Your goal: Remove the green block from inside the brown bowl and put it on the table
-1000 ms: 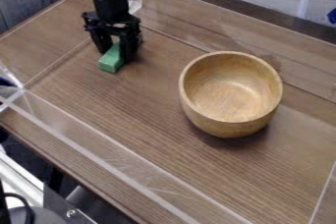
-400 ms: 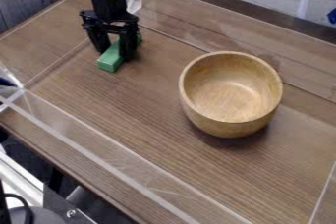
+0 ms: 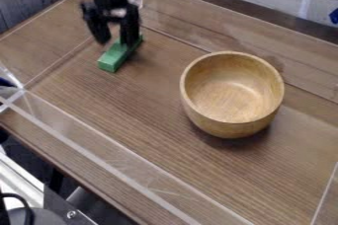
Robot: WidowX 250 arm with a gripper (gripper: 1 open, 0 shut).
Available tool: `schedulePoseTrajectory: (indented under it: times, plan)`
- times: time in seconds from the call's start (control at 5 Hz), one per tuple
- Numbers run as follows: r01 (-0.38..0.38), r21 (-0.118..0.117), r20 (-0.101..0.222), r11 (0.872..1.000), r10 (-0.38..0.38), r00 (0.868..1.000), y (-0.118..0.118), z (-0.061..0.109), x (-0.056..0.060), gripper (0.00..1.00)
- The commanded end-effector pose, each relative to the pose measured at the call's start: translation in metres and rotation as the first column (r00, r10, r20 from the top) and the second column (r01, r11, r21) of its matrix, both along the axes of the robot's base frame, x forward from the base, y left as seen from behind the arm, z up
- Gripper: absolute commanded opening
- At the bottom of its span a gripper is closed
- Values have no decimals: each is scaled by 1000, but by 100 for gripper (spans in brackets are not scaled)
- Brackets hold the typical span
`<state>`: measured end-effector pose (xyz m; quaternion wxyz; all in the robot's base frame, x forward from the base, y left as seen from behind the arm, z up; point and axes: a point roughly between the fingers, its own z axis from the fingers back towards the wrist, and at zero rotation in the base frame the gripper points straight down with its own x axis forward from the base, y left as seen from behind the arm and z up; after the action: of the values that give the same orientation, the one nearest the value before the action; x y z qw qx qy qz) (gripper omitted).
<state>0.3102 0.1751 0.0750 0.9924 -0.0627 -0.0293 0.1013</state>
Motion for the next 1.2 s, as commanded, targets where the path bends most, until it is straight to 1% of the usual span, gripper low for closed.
schedulePoseTrajectory:
  times: [0.0,0.2,0.4,1.0]
  plan:
    - [19,66,136,998,-28,990,-4,68,16,100]
    - [54,89,175,995,-69,982,-15,100,21,100]
    - [55,81,173,995,-68,983,-10,93,25,0]
    - [51,77,149,996,-62,987,1,68,32,0]
